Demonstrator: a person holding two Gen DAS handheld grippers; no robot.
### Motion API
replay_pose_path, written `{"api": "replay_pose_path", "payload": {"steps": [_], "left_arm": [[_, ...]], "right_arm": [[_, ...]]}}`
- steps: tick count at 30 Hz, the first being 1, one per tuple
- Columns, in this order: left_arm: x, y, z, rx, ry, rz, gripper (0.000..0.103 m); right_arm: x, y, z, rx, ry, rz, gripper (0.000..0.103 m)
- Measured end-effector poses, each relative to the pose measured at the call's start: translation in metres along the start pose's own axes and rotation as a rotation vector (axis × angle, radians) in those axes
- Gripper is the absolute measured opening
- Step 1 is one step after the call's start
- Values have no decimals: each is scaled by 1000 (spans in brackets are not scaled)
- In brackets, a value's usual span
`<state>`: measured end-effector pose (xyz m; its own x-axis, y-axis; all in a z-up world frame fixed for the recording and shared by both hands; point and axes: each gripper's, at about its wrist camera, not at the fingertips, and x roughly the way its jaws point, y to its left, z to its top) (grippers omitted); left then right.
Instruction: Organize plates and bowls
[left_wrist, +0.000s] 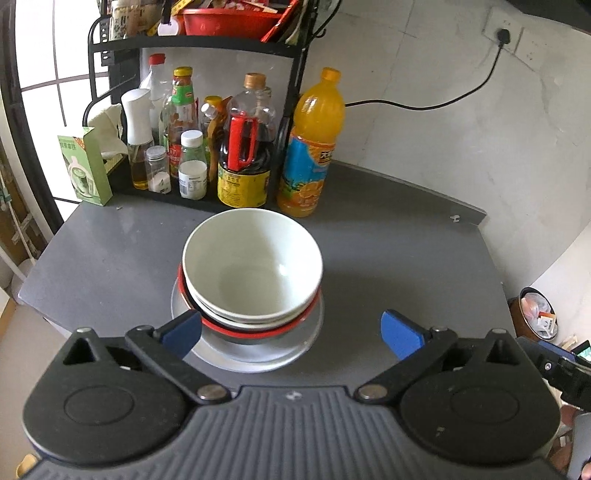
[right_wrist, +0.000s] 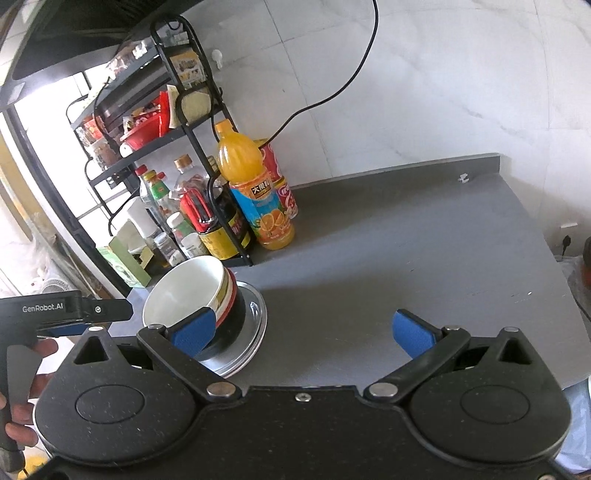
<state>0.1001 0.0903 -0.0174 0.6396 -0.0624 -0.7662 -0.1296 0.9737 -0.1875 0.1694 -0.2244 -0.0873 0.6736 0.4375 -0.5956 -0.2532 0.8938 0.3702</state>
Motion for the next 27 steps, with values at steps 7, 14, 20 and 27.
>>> {"api": "replay_pose_path", "payload": {"steps": [7,14,20,27], "left_arm": [[-15,-12,-13,-7,-18,-16,102],[-29,-16,-23,-6,-37,-29,102],[-38,-14,-30,-10,-51,-37,102],[-45,-16,-41,15,-60,-42,102]], "right_arm": [[-17,-7,-3,-21,-2,-10,103],[-35,-4,-7,-45,1,-11,103],[-47,-2,-10,-57,-15,-14,103],[-54,0,-15,-59,-23,-25,103]]}}
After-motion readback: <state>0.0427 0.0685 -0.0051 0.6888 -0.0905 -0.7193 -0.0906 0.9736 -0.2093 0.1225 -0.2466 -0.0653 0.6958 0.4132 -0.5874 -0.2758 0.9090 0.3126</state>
